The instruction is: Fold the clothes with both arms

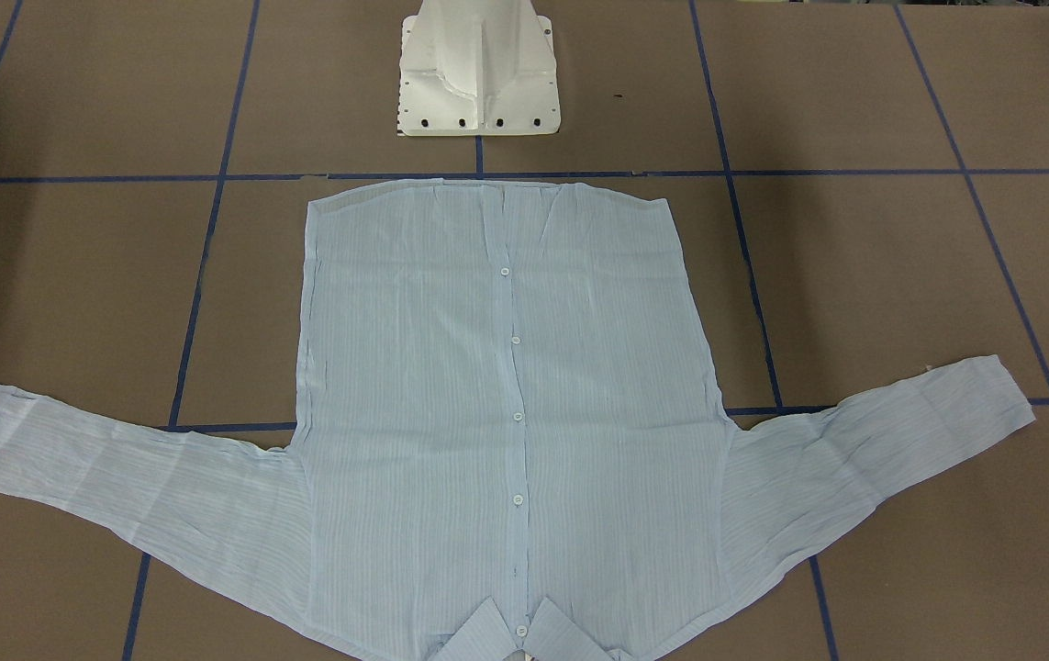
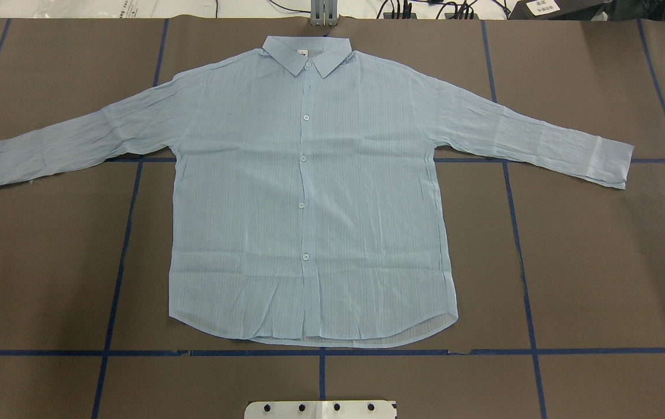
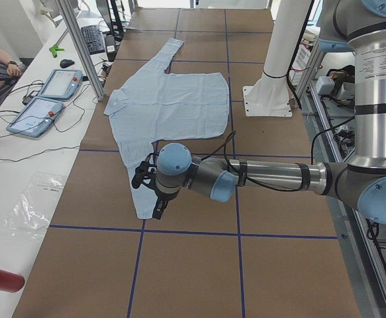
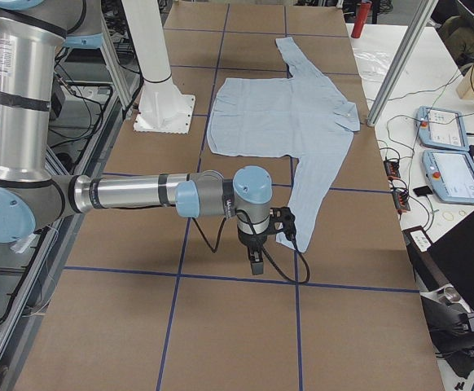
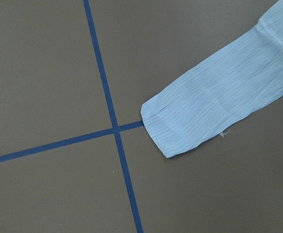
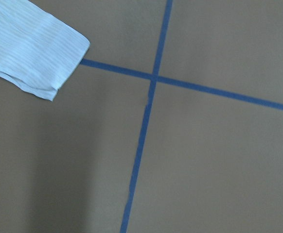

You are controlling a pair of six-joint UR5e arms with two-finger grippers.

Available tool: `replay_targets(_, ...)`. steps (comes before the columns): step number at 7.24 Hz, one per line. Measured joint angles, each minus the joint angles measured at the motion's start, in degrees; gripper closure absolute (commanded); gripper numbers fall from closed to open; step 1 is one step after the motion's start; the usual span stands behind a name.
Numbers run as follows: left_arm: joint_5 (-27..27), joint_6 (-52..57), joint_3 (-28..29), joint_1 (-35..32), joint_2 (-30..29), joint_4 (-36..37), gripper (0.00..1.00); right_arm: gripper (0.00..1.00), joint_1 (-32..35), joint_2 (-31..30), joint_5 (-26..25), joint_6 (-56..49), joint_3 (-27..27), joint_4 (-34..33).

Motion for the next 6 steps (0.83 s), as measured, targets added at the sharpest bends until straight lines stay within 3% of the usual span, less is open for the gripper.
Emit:
replay_targets(3, 1.6, -0.3, -0.2, 0.0, -4.1, -9.8, 0.00, 0.00, -0.1, 0.7, 1.5, 1.6, -0.5, 14.6)
replay_targets(6, 3.2, -0.3, 3.9, -0.1, -8.6, -14.9, 0.00, 0.00, -0.6, 6.9, 3.6, 6.0, -11.5, 20.9)
